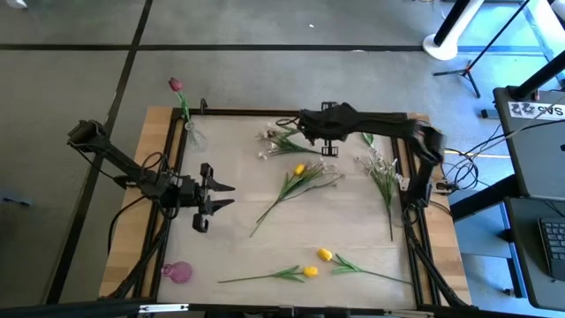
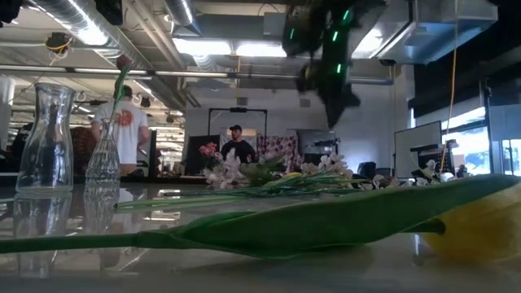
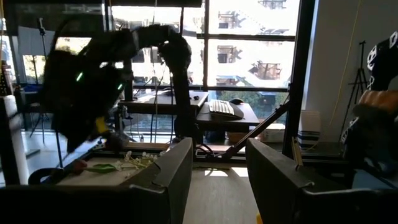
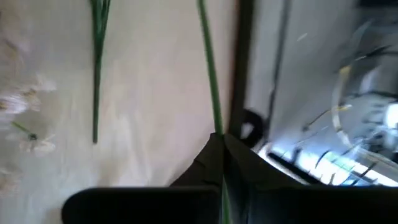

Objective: Sort flowers into vase by color
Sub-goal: Put the left red flower into the top transparent vase

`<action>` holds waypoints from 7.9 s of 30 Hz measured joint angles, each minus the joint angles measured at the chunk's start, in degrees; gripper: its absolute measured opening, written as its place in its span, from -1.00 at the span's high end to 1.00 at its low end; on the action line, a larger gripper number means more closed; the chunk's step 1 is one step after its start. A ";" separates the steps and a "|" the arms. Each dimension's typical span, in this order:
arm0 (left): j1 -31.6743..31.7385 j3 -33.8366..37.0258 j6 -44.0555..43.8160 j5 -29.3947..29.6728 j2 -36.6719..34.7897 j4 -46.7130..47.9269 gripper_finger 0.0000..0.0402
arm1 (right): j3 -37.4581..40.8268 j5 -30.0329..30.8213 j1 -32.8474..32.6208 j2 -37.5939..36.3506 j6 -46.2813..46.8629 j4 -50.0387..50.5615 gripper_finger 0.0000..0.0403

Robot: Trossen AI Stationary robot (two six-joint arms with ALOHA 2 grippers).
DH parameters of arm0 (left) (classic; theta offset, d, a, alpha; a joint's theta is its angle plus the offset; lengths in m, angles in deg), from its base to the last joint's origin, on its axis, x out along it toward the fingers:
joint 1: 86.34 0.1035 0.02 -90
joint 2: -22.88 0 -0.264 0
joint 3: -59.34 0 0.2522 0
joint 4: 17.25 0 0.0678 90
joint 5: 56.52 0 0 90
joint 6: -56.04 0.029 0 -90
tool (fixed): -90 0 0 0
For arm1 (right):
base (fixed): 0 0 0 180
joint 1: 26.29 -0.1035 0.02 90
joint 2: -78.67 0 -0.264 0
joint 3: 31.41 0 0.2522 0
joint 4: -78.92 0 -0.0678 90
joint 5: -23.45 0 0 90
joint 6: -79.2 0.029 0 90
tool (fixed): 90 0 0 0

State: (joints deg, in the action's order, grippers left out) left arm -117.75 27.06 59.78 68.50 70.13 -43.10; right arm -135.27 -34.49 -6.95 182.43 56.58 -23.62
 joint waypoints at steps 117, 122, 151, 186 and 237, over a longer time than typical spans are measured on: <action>11.59 -0.02 -0.56 -7.55 8.60 -10.77 -0.04 | 20.91 -37.16 -13.41 -18.62 4.72 -74.69 0.99; 15.62 -0.02 4.01 -8.87 15.51 -23.44 -0.17 | 20.91 -38.27 -18.37 -17.33 5.71 -83.71 0.99; 26.31 -5.73 5.85 -26.14 24.82 -28.56 -0.14 | 20.93 -39.32 -21.19 -5.90 3.80 -105.62 1.00; 21.80 -9.22 5.32 -9.07 22.38 -17.62 0.66 | 20.91 -32.79 -21.24 -4.13 -0.99 -104.80 1.00; 48.93 -14.25 12.95 41.80 -9.40 18.12 0.94 | 20.89 -16.26 -39.58 -20.54 0.15 -70.42 -0.20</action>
State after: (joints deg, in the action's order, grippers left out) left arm -68.83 12.81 72.73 110.31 60.72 -24.98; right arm -114.38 -50.75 -46.52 161.89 56.72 -94.04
